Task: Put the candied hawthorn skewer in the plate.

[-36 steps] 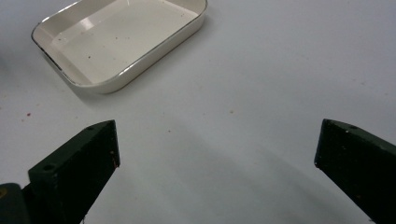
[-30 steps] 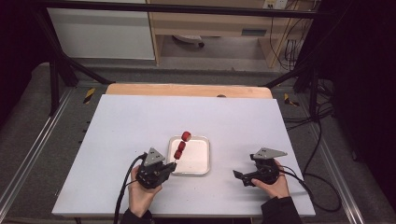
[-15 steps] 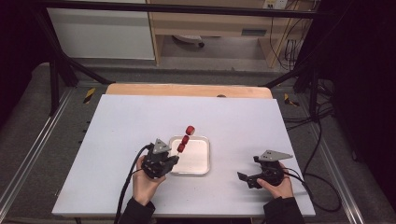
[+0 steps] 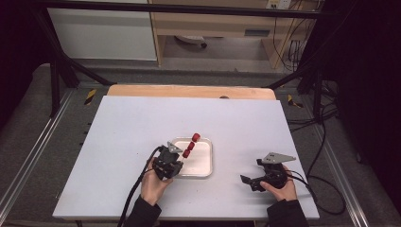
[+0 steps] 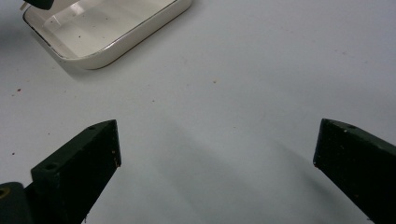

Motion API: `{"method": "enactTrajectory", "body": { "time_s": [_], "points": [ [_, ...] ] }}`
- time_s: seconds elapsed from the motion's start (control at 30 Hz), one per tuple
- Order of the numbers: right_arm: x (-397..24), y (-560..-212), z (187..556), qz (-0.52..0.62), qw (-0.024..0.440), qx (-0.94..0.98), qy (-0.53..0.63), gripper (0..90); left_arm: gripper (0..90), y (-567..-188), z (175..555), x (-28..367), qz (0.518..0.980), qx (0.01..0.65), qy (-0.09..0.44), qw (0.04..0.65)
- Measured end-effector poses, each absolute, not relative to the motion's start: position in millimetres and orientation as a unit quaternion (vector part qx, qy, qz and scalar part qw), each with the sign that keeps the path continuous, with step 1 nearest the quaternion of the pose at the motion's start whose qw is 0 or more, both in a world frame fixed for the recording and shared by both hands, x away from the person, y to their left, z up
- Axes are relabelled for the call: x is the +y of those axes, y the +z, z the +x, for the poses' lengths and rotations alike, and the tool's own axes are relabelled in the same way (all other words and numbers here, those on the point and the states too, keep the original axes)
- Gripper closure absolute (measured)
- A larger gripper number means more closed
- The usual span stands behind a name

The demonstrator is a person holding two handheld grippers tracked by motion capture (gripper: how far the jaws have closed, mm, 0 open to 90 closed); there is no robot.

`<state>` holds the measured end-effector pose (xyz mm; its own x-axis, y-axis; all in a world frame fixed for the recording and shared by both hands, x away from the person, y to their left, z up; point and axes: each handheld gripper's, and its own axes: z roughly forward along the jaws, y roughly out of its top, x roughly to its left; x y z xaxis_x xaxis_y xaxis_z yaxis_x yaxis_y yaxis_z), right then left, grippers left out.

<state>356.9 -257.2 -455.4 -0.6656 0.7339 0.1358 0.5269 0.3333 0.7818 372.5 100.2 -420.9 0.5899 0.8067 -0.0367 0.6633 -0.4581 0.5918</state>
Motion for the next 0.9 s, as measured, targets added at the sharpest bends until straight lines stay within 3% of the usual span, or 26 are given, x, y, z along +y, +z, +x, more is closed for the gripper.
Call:
{"method": "enactTrajectory", "body": {
  "time_s": [0.63, 0.77, 0.9],
  "points": [
    [-257, -456, 357, 0.392, 0.121, 0.808, 0.423, 1.6, 86.7, -431, 375, 91, 0.849, 0.438, 0.134, 0.264],
    [-257, -456, 357, 0.393, 0.123, 0.808, 0.421, 1.5, 75.2, -428, 373, 95, 0.852, 0.423, 0.144, 0.273],
    [-258, -455, 356, 0.395, 0.124, 0.805, 0.424, 1.5, 57.4, -423, 367, 104, 0.849, 0.407, 0.161, 0.296]
  ]
}}
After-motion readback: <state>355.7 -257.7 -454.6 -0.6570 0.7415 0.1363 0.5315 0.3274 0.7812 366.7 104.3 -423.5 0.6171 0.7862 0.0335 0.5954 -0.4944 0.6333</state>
